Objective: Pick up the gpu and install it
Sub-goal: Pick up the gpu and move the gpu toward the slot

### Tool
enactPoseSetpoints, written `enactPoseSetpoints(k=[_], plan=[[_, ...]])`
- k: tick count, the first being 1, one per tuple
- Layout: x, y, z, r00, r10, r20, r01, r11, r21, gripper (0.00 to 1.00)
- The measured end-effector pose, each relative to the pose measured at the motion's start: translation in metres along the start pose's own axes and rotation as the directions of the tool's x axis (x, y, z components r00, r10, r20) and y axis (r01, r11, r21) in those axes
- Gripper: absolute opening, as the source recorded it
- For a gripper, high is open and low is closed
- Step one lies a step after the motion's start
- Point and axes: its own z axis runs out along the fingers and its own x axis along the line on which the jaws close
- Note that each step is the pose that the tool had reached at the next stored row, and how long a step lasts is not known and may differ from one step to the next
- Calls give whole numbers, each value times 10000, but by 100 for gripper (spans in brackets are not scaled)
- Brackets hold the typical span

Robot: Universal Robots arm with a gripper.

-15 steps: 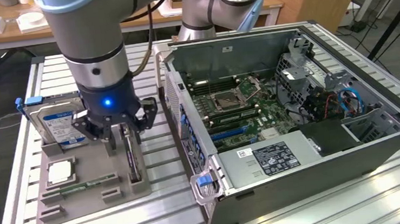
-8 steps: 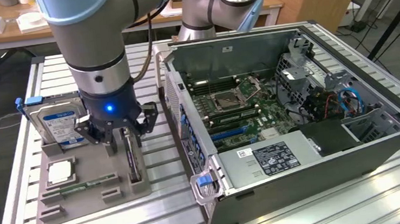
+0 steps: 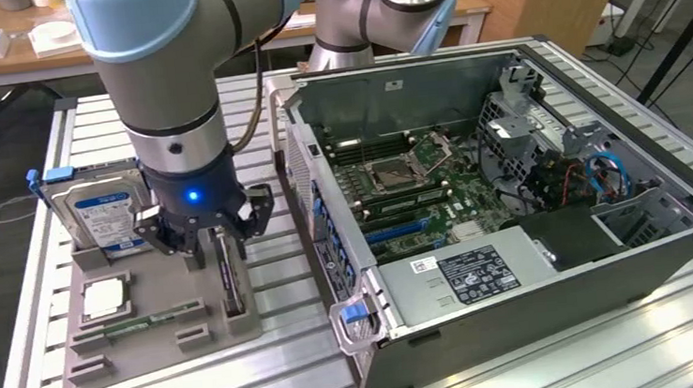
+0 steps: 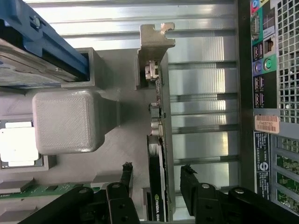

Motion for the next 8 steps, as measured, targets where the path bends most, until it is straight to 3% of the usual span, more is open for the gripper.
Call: enactPoseSetpoints(k=[8], plan=[[1,0,16,10000,1,0,-1,10000,0,53]])
